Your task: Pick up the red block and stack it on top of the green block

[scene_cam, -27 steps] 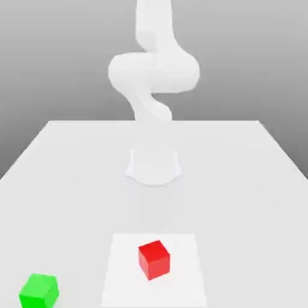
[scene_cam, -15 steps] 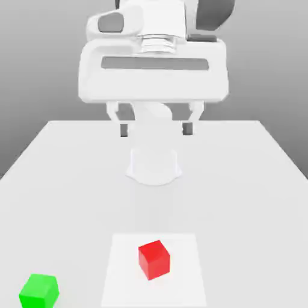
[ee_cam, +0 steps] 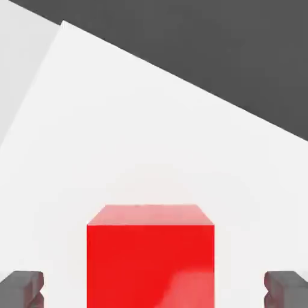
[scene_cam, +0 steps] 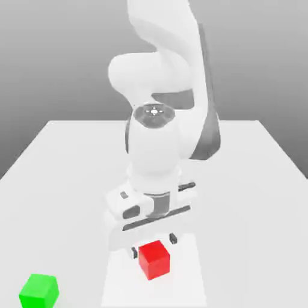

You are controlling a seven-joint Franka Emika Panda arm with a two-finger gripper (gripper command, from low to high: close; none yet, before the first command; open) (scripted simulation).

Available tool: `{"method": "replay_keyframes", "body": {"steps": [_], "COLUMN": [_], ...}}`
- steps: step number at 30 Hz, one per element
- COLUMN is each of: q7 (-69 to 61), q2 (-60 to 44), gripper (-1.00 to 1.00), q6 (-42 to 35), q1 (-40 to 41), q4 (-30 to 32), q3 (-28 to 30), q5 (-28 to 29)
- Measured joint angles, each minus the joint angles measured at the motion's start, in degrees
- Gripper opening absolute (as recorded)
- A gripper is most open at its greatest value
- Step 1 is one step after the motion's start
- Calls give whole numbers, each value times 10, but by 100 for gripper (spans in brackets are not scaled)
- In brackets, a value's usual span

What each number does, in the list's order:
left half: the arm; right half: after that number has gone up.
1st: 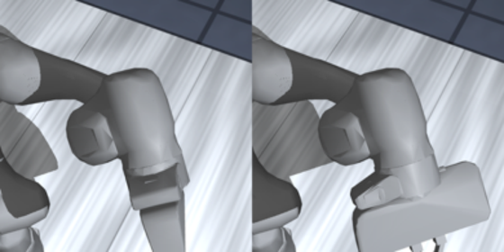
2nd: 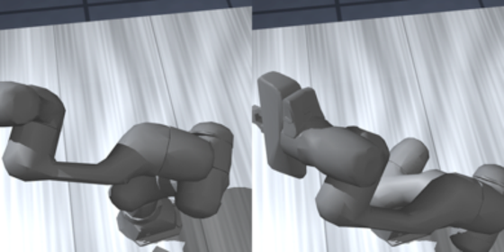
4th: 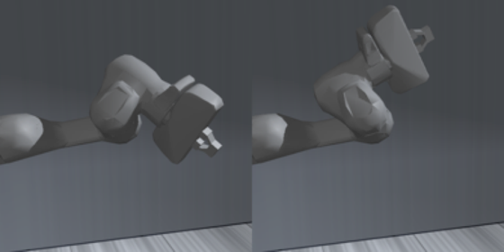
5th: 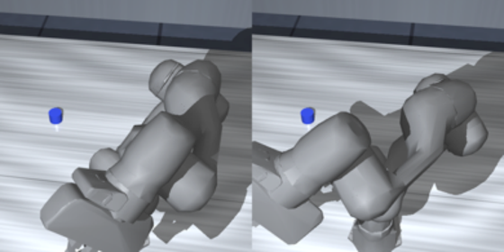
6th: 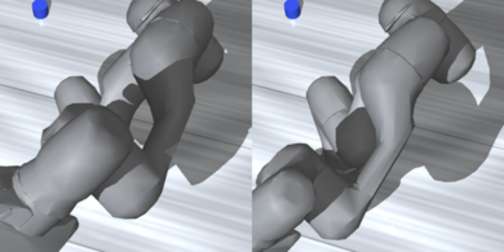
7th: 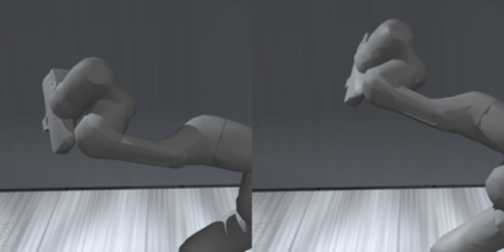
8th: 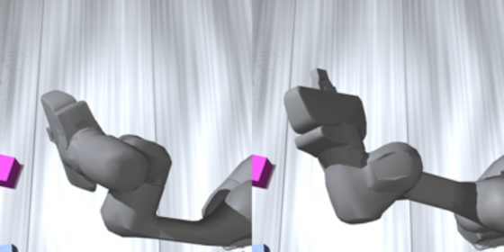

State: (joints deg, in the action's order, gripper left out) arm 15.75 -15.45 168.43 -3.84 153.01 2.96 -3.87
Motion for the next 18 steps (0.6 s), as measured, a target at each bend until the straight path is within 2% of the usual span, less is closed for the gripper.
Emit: {"method": "replay_keyframes", "body": {"steps": [7, 13, 18], "q7": [2, 22, 65], "q2": [-2, 102, 76], "gripper": [-100, -100, -100], "q6": [1, -91, -156], "q1": [2, -2, 48], "q4": [0, 12, -75], "q3": [-1, 12, 58], "q5": [2, 27, 6]}}
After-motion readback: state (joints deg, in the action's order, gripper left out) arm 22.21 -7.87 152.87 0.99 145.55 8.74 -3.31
